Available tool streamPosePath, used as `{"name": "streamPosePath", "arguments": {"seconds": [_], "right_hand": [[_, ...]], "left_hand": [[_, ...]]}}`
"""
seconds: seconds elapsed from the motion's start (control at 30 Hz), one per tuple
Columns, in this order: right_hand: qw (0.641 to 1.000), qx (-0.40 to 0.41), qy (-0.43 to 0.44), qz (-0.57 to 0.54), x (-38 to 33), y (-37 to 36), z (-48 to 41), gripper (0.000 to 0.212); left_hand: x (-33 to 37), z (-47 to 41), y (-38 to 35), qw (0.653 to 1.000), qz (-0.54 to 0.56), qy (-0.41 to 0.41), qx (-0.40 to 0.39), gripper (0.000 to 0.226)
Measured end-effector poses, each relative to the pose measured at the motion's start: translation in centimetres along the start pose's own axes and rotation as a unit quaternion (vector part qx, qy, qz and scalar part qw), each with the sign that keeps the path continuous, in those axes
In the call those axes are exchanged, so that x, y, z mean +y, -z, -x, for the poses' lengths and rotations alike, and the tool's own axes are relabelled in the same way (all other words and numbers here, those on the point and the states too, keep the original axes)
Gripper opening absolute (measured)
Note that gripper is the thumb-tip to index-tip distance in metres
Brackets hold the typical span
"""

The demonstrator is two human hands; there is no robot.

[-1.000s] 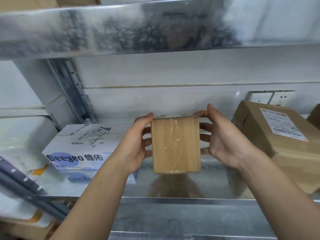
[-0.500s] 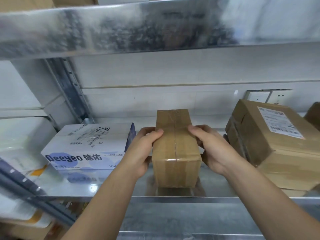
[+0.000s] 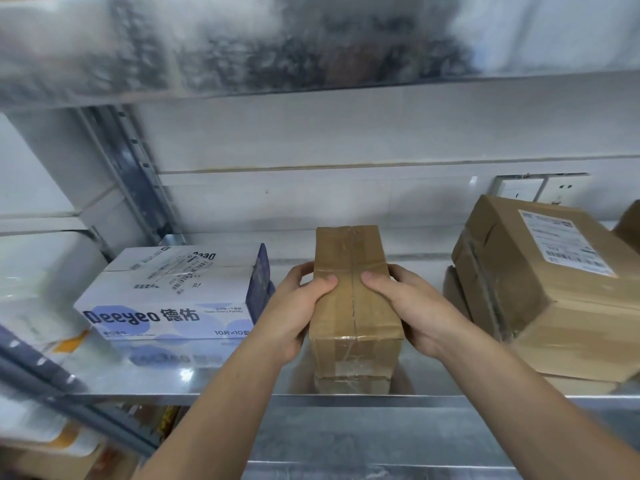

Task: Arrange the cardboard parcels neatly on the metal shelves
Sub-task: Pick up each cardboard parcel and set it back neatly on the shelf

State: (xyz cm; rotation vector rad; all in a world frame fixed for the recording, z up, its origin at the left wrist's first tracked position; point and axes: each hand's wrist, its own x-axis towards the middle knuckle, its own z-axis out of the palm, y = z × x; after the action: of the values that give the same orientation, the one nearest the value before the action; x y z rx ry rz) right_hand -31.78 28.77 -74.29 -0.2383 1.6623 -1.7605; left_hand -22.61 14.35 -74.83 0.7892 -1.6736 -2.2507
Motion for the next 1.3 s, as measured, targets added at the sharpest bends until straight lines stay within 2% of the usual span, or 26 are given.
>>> {"name": "streamPosePath", "arguments": {"seconds": [0.33,0.73,0.9,1.1,1.17,1.23,1.3], "right_hand": [[0.999,0.006,0.004,0.033,0.5,0.2,-1.5,0.026],[0.998,0.009,0.009,0.061,0.9,0.5,-2.6,0.028],[0.999,-0.015,-0.001,0.032,0.7,1.0,-2.1,0.029],[0.998,-0.029,-0.024,-0.058,0.8,3.0,-1.7,0.03],[0.996,-0.033,-0.033,-0.076,1.1,3.6,-1.5,0.034],[0.995,-0.028,-0.036,-0.085,1.3,4.2,-1.4,0.038],[0.994,-0.02,-0.034,-0.102,1.5,4.7,-1.2,0.039]], "left_hand": [[0.0,-1.0,0.0,0.999,-0.046,0.012,0.013,0.039],[-0.1,-1.6,0.0,0.997,-0.068,0.022,0.022,0.033],[-0.3,-0.6,0.0,0.998,-0.049,0.034,0.025,0.037],[-0.6,0.4,-0.1,0.997,0.021,0.061,0.053,0.021],[-1.0,0.7,0.0,0.995,0.033,0.066,0.068,0.026],[-1.4,0.8,0.4,0.993,0.038,0.076,0.086,0.041],[-1.6,1.2,0.7,0.989,0.053,0.094,0.101,0.037]]}}
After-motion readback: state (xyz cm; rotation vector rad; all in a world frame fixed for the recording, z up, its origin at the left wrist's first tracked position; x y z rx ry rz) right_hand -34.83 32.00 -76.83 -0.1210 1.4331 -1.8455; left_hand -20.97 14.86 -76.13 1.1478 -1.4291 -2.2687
